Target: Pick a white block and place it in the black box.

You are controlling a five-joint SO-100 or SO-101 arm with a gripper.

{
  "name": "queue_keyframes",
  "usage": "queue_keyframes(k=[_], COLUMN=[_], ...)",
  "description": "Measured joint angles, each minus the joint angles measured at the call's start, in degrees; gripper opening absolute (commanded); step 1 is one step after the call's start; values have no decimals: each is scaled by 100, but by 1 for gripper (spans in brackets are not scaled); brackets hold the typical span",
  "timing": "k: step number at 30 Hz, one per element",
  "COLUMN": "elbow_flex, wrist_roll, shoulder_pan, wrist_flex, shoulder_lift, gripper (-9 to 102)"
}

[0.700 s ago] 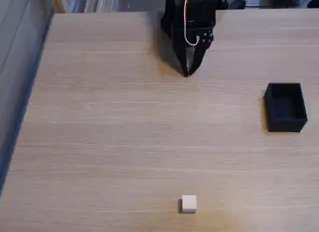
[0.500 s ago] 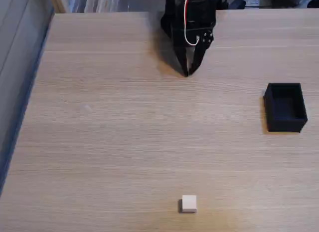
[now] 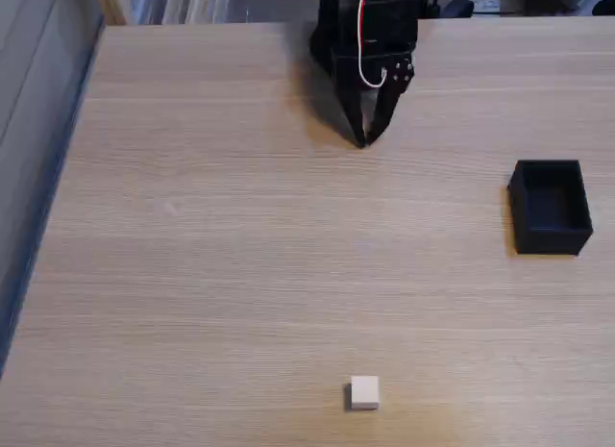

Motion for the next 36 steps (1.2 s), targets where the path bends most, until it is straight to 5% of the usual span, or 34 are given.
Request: queue_keyframes(k=[19, 36], elbow_flex=[-97, -2074], wrist_roll=[9, 817], shoulder_pan=[-9, -519], wrist_flex=[-44, -492], shoulder_lift=[-369, -2637], gripper=[0, 6])
